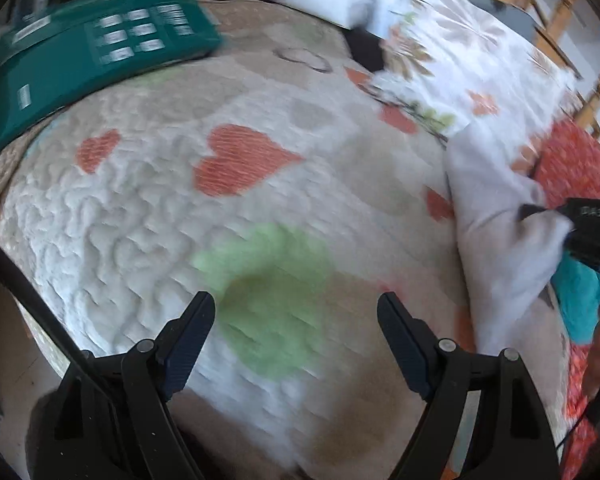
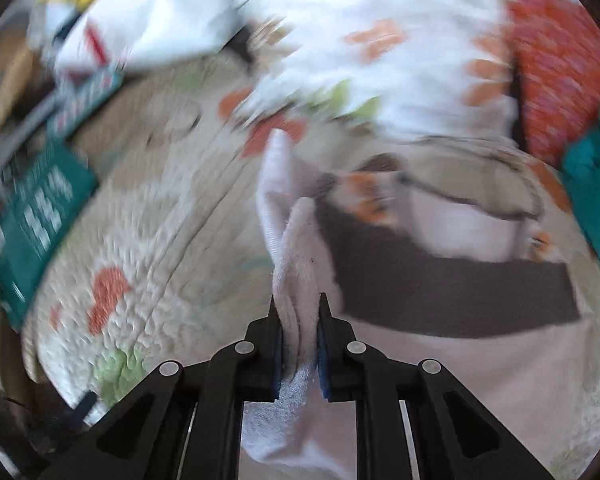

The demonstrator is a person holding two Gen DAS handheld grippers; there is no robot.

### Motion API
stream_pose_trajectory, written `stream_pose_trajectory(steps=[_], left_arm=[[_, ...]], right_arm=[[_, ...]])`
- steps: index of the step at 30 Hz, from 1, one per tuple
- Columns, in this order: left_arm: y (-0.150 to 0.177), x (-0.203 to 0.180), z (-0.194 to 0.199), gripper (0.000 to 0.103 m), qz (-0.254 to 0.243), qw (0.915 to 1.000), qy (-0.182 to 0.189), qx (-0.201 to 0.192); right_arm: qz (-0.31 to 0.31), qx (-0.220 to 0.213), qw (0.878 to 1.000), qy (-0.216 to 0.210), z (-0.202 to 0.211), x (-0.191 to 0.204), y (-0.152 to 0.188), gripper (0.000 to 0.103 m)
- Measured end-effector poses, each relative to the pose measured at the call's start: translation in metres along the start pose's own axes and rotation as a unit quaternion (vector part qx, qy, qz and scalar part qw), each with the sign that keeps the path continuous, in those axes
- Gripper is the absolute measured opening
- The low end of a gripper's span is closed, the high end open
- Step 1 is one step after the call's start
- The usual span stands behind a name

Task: Fold small clothes
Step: 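Lift the held cardigan edge with the right tool and fold it over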

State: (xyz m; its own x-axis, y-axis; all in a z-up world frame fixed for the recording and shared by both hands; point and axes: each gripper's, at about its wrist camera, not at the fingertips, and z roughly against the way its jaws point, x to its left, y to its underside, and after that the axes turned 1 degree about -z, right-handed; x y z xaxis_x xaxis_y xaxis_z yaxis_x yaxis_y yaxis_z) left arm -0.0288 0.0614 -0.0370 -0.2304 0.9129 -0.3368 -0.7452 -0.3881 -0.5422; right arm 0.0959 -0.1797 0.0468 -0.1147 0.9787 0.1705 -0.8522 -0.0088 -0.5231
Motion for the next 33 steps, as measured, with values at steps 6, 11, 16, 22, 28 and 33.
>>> stream_pose_trajectory(steps=[6, 11, 16, 22, 28, 33], left_arm=[[0.016, -0.070, 0.023, 0.082, -0.091, 0.9953, 0.034, 0.005], [0.036, -0.124, 0.017, 0.083, -0.159, 0.9858, 0.047, 0.026], [0.050, -0.163, 0.007, 0.083, -0.183, 0.9773, 0.076, 0.074], [0.054, -0.188, 0.009, 0.083, -0.217, 0.9721, 0.061, 0.064], [0.049, -0.213, 0.005, 0.083, -0.207, 0.9723, 0.072, 0.080], [0.045, -0.236, 0.005, 0.083, -0.226, 0.9678, 0.075, 0.083]], right_arm=[[-0.126, -0.055, 0.990, 0.028, 0.068, -0.158, 0.033, 0.014], [-0.221, -0.026, 0.973, 0.068, 0.061, -0.258, 0.097, 0.014], [-0.285, -0.013, 0.958, -0.002, 0.047, -0.303, 0.134, 0.024], [-0.296, -0.089, 0.950, -0.049, 0.107, -0.300, 0.153, 0.038], [-0.233, -0.100, 0.965, -0.061, 0.095, -0.262, 0.154, 0.064], [-0.279, -0.036, 0.954, -0.104, 0.069, -0.265, 0.180, 0.008]])
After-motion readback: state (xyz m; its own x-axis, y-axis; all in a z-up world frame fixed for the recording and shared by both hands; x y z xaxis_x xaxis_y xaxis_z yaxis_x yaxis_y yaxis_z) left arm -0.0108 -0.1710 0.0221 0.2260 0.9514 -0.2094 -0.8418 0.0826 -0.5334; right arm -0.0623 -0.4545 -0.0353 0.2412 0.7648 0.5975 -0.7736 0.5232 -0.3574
